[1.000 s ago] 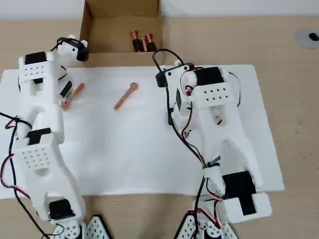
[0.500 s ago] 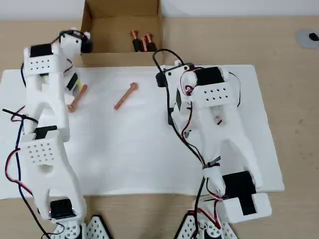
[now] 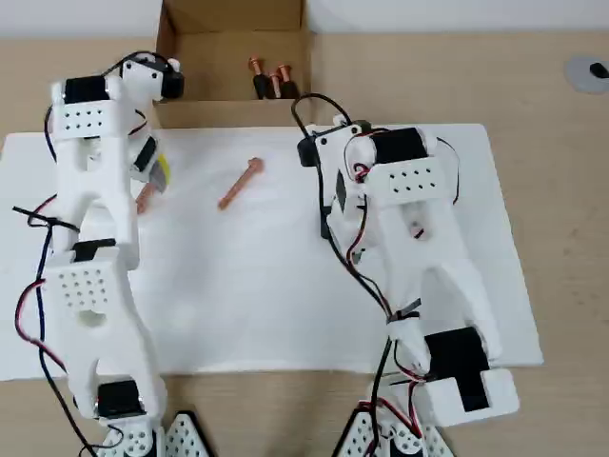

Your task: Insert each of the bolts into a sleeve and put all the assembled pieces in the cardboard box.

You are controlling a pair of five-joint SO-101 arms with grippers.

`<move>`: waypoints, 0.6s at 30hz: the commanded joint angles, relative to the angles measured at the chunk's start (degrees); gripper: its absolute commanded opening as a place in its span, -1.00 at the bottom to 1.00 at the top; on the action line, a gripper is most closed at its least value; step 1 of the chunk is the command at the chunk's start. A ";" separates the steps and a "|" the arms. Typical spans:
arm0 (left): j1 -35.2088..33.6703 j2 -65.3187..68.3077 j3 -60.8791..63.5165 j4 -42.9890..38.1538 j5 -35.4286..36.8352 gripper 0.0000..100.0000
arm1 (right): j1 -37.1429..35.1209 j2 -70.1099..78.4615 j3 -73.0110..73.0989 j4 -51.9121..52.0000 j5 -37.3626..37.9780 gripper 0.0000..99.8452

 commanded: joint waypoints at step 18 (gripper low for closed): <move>-1.49 6.11 -2.11 -1.05 6.77 -0.98 | -1.19 -2.42 -0.13 0.35 0.18 -0.45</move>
